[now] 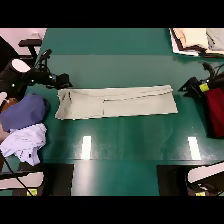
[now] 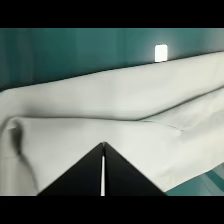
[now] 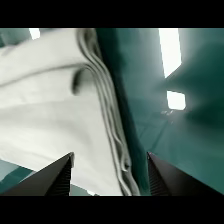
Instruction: Fold the shirts.
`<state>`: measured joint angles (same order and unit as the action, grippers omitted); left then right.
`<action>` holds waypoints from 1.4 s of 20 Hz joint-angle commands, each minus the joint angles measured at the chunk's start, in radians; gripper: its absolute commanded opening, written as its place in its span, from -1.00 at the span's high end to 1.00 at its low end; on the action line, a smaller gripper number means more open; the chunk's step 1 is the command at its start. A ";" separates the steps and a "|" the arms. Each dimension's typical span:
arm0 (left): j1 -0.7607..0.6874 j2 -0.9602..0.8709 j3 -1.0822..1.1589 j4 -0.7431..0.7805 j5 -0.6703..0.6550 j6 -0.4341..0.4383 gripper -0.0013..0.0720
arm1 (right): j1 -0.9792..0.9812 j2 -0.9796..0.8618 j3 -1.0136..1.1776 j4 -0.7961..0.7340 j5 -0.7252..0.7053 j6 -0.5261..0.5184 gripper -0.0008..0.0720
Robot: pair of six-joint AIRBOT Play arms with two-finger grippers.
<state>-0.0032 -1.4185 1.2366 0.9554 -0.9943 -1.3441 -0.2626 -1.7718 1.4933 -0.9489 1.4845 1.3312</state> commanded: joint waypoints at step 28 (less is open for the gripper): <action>-0.538 -0.537 0.417 -0.082 0.120 -0.149 0.89 | 0.539 0.222 0.417 0.160 -0.033 0.052 0.93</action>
<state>-0.5285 -1.9354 1.6478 0.8989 -0.8890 -1.4887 0.2073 -1.5543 1.8790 -0.8394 1.4693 1.3746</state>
